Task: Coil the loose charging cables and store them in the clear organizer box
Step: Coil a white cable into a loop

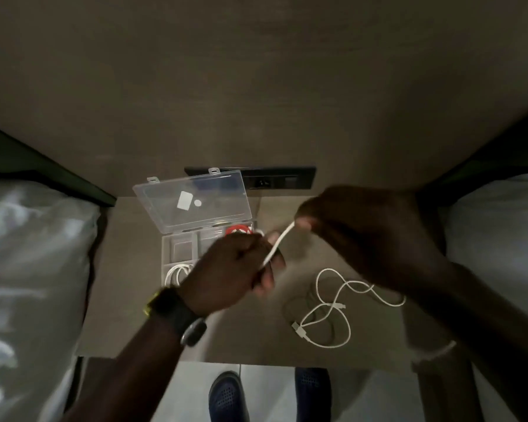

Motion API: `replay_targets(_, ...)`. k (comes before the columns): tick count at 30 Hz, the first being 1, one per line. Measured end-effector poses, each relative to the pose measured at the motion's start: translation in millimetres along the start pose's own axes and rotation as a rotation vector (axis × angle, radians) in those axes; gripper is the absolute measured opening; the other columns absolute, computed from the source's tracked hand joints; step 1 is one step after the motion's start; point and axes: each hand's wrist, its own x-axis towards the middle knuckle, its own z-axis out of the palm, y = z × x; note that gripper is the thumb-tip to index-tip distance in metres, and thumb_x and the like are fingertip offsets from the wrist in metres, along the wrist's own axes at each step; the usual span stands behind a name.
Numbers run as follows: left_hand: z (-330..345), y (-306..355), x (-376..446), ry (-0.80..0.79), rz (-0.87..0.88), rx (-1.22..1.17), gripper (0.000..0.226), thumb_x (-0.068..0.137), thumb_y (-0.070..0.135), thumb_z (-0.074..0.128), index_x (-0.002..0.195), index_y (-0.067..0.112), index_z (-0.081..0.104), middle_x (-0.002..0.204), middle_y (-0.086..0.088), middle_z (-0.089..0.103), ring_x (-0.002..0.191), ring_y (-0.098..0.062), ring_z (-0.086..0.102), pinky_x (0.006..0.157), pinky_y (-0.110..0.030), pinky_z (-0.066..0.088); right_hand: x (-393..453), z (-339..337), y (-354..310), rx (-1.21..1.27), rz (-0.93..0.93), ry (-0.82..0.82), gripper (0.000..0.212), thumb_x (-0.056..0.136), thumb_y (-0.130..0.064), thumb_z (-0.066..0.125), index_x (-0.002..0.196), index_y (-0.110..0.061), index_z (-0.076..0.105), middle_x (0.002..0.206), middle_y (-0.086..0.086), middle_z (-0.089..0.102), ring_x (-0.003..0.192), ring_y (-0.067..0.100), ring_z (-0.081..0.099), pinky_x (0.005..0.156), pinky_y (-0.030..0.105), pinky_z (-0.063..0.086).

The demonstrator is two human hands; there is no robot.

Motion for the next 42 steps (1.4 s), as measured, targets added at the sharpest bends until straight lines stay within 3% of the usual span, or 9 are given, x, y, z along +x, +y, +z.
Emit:
replay_targets(4,14,11,-22,-0.328,-0.116,-1.237,0.062,0.1,0.055,0.031,0.066,0.01,0.056,0.047,-0.004,0.029,0.039,-0.011,0.022,0.04,-0.022,0.021,27,15,18,0.05,0.268,0.037,0.028,0.089,-0.046,0.068,0.078,-0.02,0.071,0.072,-0.007,0.069,0.068,0.007,0.064,0.065,0.034,0.051)
replay_targets(7,-6,17,-14,-0.242,0.171,-1.657,0.049,0.106,0.043,0.024,0.08,0.014,0.054,0.055,0.007,0.038,0.048,-0.008,0.035,0.051,-0.021,0.036,4,49,5,0.131,0.307,-0.199,0.032,0.098,-0.037,0.057,0.077,-0.014,0.063,0.057,-0.006,0.053,0.058,0.007,0.052,0.06,0.031,0.043)
replay_targets(12,-25,-2,-1,0.522,0.204,-0.628,0.039,0.104,0.023,0.039,0.085,0.005,0.068,0.066,-0.006,0.061,0.06,-0.013,0.058,0.06,-0.019,0.047,-45,51,-44,0.154,0.205,-0.494,0.019,0.101,-0.045,0.038,0.101,-0.03,0.049,0.079,-0.007,0.063,0.075,0.014,0.061,0.066,0.037,0.047)
replay_targets(15,-8,-18,-10,0.208,0.133,-0.101,0.039,0.1,0.027,0.044,0.081,0.002,0.068,0.062,-0.003,0.065,0.055,-0.007,0.059,0.057,-0.017,0.045,-36,24,-46,0.159,0.246,-0.476,0.011,0.097,-0.049,0.038,0.095,-0.047,0.048,0.071,-0.016,0.058,0.067,0.003,0.056,0.057,0.028,0.045)
replay_targets(21,19,-14,-44,-0.174,-0.169,-0.796,0.066,0.091,0.061,0.042,0.06,0.005,0.059,0.044,0.001,0.029,0.036,-0.009,0.026,0.038,-0.02,0.019,12,18,0,0.353,0.382,-0.003,0.005,0.081,-0.03,0.077,0.084,-0.028,0.074,0.084,-0.005,0.073,0.078,0.013,0.068,0.07,0.025,0.054)
replay_targets(25,10,-8,-37,-0.041,0.004,-1.401,0.047,0.094,0.047,0.048,0.062,0.013,0.053,0.042,0.007,0.037,0.034,-0.006,0.025,0.038,-0.022,0.017,-8,77,-11,0.574,0.566,-0.151,0.017,0.093,-0.014,0.066,0.085,-0.025,0.075,0.073,-0.004,0.068,0.069,0.009,0.06,0.071,0.036,0.049)
replay_targets(31,14,-30,-26,0.502,-0.016,-0.989,0.033,0.095,0.031,0.052,0.085,0.004,0.067,0.065,-0.005,0.062,0.059,-0.016,0.059,0.057,-0.023,0.053,-69,106,-75,0.067,0.34,-0.349,0.028,0.097,-0.031,0.046,0.122,-0.033,0.059,0.098,-0.009,0.065,0.087,0.012,0.064,0.072,0.022,0.041)
replay_targets(36,38,-43,-43,0.362,-0.101,-0.283,0.061,0.092,0.052,0.052,0.073,-0.005,0.065,0.062,-0.028,0.063,0.057,-0.034,0.062,0.061,-0.045,0.053,-52,83,-72,0.232,0.418,-0.192,0.011,0.093,-0.037,0.058,0.102,-0.032,0.055,0.083,-0.014,0.07,0.076,0.004,0.065,0.068,0.025,0.05)
replay_targets(42,30,-42,-52,0.13,-0.315,-0.398,0.061,0.087,0.067,0.047,0.052,0.018,0.057,0.042,0.002,0.044,0.038,-0.011,0.036,0.045,-0.022,0.03,-46,93,-54,0.573,0.622,-0.094,0.021,0.069,-0.016,0.087,0.076,-0.015,0.068,0.081,-0.003,0.059,0.072,0.015,0.062,0.068,0.032,0.052)
